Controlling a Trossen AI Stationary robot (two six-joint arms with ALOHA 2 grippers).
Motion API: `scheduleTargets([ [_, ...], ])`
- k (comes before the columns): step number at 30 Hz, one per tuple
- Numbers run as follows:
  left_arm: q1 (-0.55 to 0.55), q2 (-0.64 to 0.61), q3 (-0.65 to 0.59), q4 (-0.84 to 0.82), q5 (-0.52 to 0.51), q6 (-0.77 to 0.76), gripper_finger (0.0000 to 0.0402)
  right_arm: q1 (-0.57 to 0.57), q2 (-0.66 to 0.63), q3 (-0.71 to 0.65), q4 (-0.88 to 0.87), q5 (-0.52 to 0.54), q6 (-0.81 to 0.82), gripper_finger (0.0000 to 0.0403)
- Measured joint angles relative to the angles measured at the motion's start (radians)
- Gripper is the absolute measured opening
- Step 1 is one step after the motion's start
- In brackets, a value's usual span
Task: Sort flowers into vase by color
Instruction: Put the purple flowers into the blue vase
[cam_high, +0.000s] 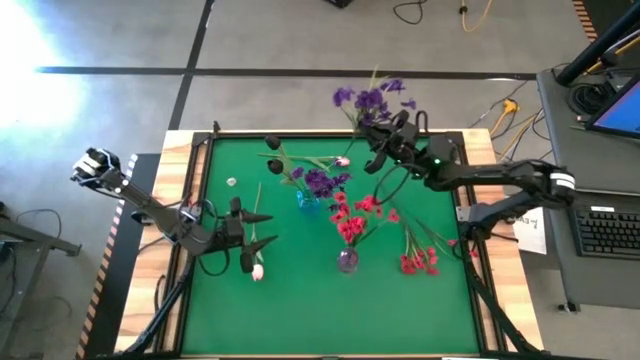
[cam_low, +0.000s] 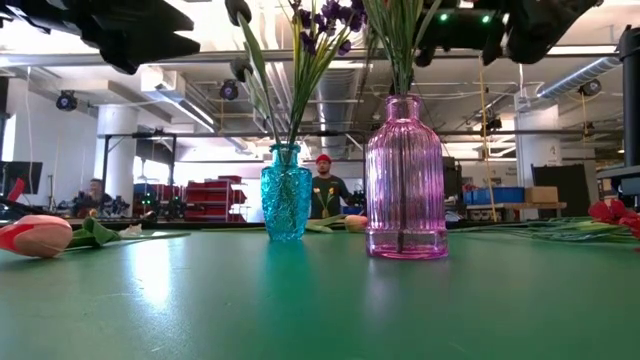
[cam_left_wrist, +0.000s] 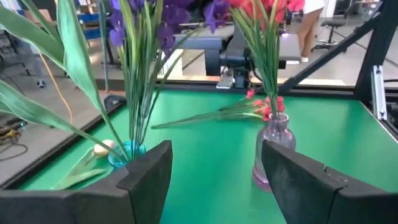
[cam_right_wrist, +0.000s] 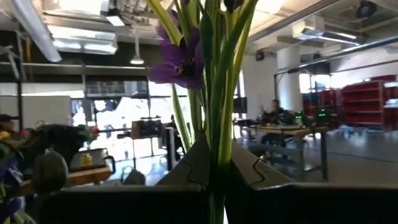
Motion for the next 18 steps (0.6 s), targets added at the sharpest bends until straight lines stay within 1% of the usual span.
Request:
scheduleTargets([
  [4,0.0,0.009,0.0,0.004,-0.004,0.008,0.0238,-0.021,0.082,0.009,0.076,-0.026,0.023,0.0013],
  [9,0.0,0.009,0.0,0.003,-0.009,0.059,0.0238,-0.037,0.167,0.024,0.182,-0.108,0.1,0.0012],
  [11,0.002,0.009,0.0,0.004,-0.01,0.061,0.0238,-0.034,0.199,0.028,0.214,-0.121,0.115,0.0013],
  [18,0.004,0.01,-0.002,0.003,-0.011,0.061,0.0238,-0.026,0.301,0.093,0.278,-0.201,0.182,0.0013],
])
